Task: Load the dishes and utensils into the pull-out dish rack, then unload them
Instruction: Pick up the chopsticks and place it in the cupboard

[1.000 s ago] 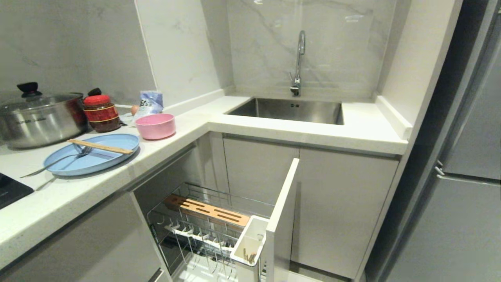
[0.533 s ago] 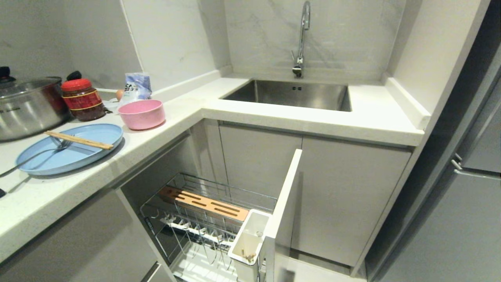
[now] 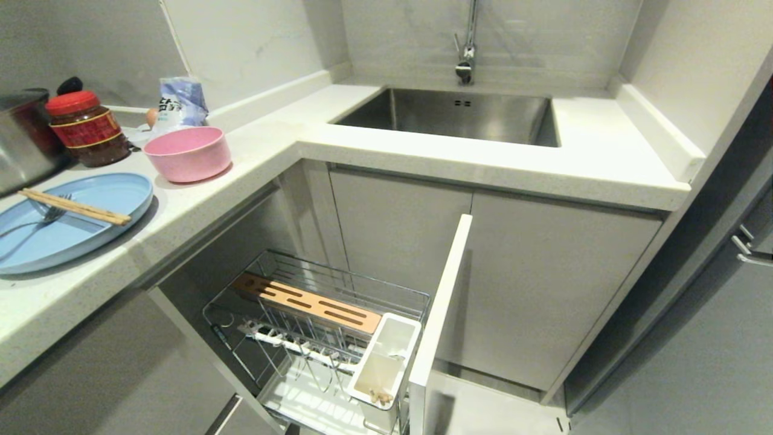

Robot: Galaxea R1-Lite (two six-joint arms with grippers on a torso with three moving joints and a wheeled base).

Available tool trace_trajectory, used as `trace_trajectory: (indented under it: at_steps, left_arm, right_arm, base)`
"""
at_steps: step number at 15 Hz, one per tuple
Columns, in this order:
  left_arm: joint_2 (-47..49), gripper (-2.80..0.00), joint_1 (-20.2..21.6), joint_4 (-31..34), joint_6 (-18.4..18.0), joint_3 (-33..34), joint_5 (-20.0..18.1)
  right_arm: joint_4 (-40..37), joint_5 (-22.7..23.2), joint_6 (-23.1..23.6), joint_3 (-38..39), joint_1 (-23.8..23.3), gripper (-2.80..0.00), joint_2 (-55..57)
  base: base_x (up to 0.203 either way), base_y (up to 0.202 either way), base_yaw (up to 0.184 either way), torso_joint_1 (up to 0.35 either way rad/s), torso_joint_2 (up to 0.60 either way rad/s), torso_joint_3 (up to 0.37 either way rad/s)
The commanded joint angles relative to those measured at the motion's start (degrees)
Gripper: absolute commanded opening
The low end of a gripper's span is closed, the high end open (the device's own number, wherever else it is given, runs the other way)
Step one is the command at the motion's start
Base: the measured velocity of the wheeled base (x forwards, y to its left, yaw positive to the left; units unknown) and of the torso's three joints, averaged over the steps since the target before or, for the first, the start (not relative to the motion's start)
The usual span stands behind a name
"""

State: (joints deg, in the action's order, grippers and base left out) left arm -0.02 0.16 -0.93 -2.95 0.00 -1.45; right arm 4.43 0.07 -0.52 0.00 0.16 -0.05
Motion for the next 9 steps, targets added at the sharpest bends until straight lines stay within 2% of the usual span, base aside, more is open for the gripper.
trace_trajectory:
  at_steps: [1,4,6,7,9]
  left_arm:
    - [0.1,-2.80,0.0,-0.1,0.4,0.6,0.0]
    - [0.0,-2.80,0.0,-0.1,0.2,0.7,-0.2]
    - [0.0,-2.80,0.0,-0.3,-2.1,-0.7,-0.6]
    - [0.0,-2.80,0.0,-1.0,-2.7,-3.1,-0.7]
    - [0.3,-2.80,0.0,-0.3,-3.1,-11.9,-1.1]
  right_arm:
    - [0.1,0.0,0.0,1.5,0.0,-2.80,0.0]
    - [0.1,0.0,0.0,1.5,0.0,-2.80,0.0]
    - [0.1,0.0,0.0,1.5,0.0,-2.80,0.0]
    - [0.1,0.0,0.0,1.5,0.0,-2.80,0.0]
    - [0.1,0.0,0.0,1.5,0.0,-2.80,0.0]
  base:
    - [0.000,0.000,0.000,0.002,0.00,-0.087]
    - [0.000,0.000,0.000,0.003,0.00,-0.029]
    - [0.000,0.000,0.000,0.000,0.00,0.000]
    - [0.000,0.000,0.000,0.000,0.00,0.000]
    - [0.000,0.000,0.000,0.000,0.00,0.000]
